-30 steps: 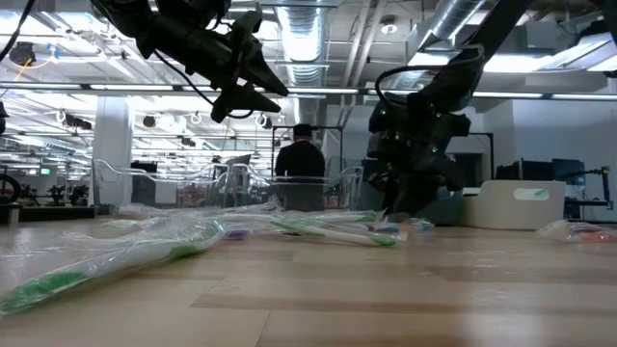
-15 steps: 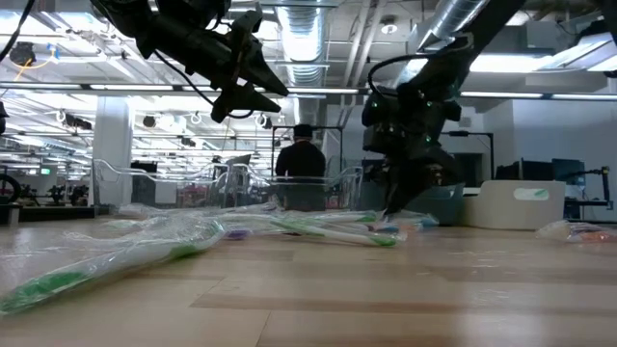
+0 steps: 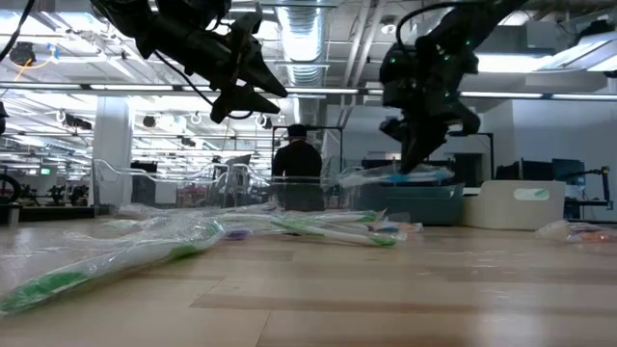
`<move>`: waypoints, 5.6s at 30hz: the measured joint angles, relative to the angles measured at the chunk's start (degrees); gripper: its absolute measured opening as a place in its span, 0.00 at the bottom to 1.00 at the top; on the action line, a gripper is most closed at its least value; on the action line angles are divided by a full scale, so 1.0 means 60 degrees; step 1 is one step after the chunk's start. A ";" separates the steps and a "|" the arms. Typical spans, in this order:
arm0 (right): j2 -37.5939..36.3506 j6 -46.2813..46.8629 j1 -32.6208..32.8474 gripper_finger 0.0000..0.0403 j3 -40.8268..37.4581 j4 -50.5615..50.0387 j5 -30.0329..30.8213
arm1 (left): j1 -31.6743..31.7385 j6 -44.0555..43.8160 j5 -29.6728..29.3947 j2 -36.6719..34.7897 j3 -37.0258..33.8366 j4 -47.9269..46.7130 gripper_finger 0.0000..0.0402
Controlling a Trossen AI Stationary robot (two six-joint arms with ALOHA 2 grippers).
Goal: Pick & Place Toothbrushes
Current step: Put the blue toothbrush into the blue bin, then put the orange toothbrush into the right transparent bin
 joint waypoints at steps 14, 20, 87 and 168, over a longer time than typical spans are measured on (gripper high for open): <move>-0.0675 -0.1534 -0.2417 0.00 -0.0004 0.0510 0.0351 | 0.0000 0.0169 -0.0016 0.0000 0.0000 0.0005 0.40; -0.0675 -0.1979 -0.3367 0.00 -0.0004 0.1283 0.0281 | 0.0000 -0.0331 -0.0164 0.0000 0.0000 0.0005 0.40; 0.0382 -0.5094 -0.4573 0.00 0.0459 0.1154 -0.1166 | 0.0109 -0.2866 0.1476 0.0000 0.0000 -0.0020 0.40; -0.2139 0.2054 -0.4519 0.41 0.0459 0.2822 -0.1175 | 0.0102 -0.1764 0.2007 0.0000 0.0000 0.0124 0.40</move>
